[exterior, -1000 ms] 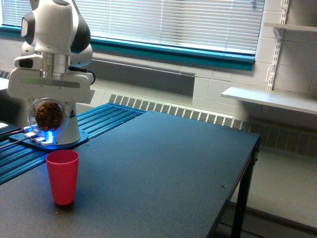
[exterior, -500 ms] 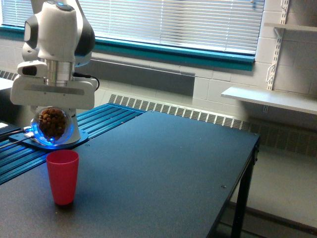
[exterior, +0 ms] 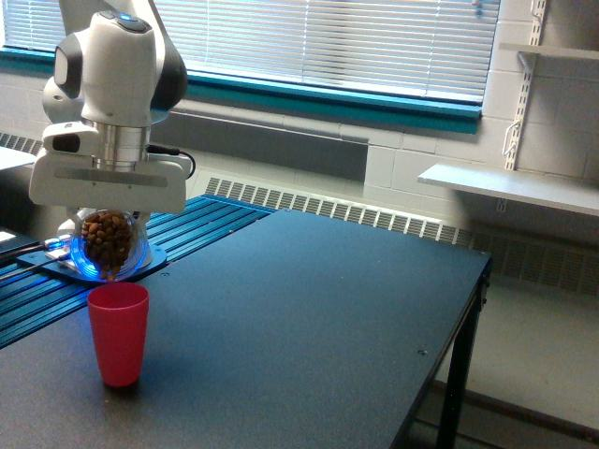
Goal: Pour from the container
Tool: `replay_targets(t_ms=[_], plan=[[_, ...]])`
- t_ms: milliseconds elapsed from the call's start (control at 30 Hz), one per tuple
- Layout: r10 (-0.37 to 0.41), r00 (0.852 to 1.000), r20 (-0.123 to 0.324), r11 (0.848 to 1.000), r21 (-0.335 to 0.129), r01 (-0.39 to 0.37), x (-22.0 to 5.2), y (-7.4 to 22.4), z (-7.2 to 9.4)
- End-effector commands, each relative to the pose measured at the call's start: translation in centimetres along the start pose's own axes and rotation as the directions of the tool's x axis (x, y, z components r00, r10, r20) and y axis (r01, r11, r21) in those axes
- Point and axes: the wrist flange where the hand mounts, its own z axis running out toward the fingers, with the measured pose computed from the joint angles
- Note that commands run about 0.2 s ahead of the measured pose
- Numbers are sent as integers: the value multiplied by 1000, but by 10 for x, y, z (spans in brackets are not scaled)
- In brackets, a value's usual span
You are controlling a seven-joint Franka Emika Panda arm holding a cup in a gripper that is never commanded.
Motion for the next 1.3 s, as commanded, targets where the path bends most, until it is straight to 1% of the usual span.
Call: replay_targets(t_ms=[33, 233, 533, 800, 967, 1067, 1133, 1300], plan=[[-7, 1000, 15, 1000, -20, 7, -8, -4, 2], [-14, 999, 30, 999, -36, 15, -15, -5, 6], [-16, 999, 39, 999, -47, 18, -22, -6, 7], [-5, 999, 51, 997, -78, 9, -24, -4, 11], [10, 998, 60, 996, -88, -5, -23, -4, 12], [14, 998, 59, 997, -81, -9, -22, -5, 11], [12, 998, 60, 996, -86, -7, -22, -5, 12], [14, 998, 57, 997, -82, -9, -20, -7, 10]])
